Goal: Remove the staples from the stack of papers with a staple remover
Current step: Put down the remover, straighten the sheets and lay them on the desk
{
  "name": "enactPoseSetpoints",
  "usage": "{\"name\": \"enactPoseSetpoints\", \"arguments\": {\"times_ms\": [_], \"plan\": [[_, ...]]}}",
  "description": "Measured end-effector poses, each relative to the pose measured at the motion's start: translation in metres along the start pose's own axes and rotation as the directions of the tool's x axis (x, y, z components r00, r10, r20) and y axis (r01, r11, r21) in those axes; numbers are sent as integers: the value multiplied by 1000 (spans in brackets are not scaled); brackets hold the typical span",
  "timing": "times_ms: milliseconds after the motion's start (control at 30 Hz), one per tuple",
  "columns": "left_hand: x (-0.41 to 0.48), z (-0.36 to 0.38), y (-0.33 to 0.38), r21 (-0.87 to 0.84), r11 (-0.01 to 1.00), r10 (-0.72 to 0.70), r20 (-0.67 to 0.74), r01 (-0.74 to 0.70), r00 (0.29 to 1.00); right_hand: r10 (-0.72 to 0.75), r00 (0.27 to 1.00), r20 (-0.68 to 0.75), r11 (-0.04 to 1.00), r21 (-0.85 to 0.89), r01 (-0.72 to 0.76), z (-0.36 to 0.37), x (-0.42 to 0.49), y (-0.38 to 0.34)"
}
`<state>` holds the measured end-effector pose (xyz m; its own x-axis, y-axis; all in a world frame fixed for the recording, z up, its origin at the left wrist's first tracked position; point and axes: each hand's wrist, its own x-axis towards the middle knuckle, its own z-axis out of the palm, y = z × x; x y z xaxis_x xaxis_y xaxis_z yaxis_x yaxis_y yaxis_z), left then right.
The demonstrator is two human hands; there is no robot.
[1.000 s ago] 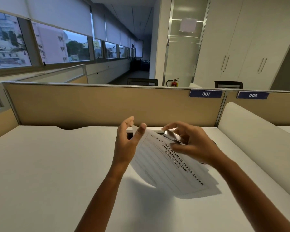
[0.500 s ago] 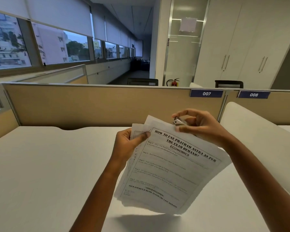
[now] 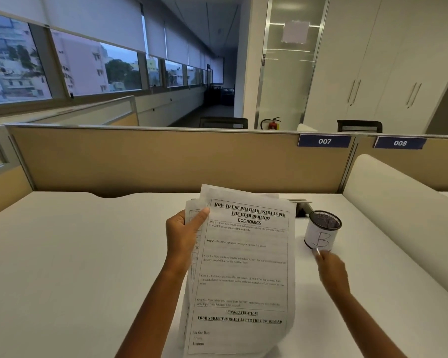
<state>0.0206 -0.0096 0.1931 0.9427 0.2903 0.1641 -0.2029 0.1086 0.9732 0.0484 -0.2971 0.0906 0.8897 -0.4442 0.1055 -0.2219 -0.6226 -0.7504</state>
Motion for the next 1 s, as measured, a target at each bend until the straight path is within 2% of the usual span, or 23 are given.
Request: {"name": "enactPoseSetpoints", "arguments": {"times_ms": [67, 133, 200, 267, 433, 667, 733, 767, 833, 900, 1000], "plan": [[1, 1, -2, -22, 1000, -15, -2, 15, 1000, 23, 999, 30, 995, -97, -20, 17, -10, 22], [1, 2, -3, -46, 999, -27, -3, 27, 1000, 9, 998, 62, 961, -277, 8, 29, -24, 38], [2, 2, -4, -62, 997, -40, -9, 39, 999, -56, 991, 123, 834, -540, 114, 37, -30, 48], [3, 3, -5, -65, 997, -49, -10, 48, 999, -94, 980, 174, 727, -660, 187, 38, -32, 47], [6, 4, -6, -60, 997, -54, -7, 53, 999, -114, 977, 178, 682, -702, 207, 41, -30, 38], [6, 3, -7, -27, 999, -44, -6, 44, 999, -8, 990, 143, 706, -700, 107, 33, -20, 8], [5, 4, -8, -11, 999, -30, -18, 30, 999, -71, 992, 100, 785, -609, 118, 23, -18, -14], [4, 4, -8, -6, 1000, -20, -27, 20, 999, -144, 988, 60, 847, -508, 155, 18, -18, -28], [0, 9, -9, 2, 1000, 4, -41, -4, 999, -274, 961, -40, 944, -203, 261, 7, -23, -65], [-5, 14, -8, 0, 999, 39, -51, -39, 998, -305, 952, -19, 944, 123, 305, -3, -31, -106], [-13, 23, -7, 7, 995, 95, -52, -95, 994, -345, 917, 202, 823, 534, 192, -11, -52, -154]]}}
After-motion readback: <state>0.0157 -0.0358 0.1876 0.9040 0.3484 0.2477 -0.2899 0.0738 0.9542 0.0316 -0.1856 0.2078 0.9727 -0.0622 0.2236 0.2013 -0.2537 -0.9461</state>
